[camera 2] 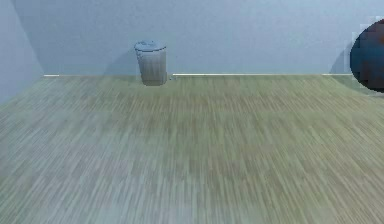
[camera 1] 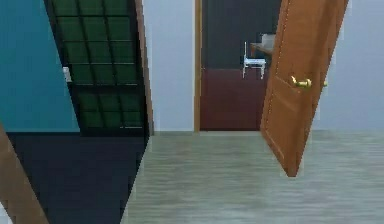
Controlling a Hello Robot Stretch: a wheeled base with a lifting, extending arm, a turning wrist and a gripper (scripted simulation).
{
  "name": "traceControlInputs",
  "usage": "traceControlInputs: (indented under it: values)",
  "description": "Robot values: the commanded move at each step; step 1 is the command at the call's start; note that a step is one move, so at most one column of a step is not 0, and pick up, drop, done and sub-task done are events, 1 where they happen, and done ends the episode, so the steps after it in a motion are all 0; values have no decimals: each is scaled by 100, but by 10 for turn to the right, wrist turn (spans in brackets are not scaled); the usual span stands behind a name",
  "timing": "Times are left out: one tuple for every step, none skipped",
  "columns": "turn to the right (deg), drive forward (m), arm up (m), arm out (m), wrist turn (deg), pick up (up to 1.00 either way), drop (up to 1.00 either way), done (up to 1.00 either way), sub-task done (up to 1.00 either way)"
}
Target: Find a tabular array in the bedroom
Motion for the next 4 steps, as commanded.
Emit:
traceControlInputs:
  values:
    - [-30, 0, 0, 0, 0, 0, 0, 0, 0]
    - [0, 80, 0, 0, 0, 0, 0, 0, 0]
    - [-420, 0, 0, 0, 0, 0, 0, 0, 0]
    - [0, 35, 0, 0, 0, 0, 0, 0, 0]
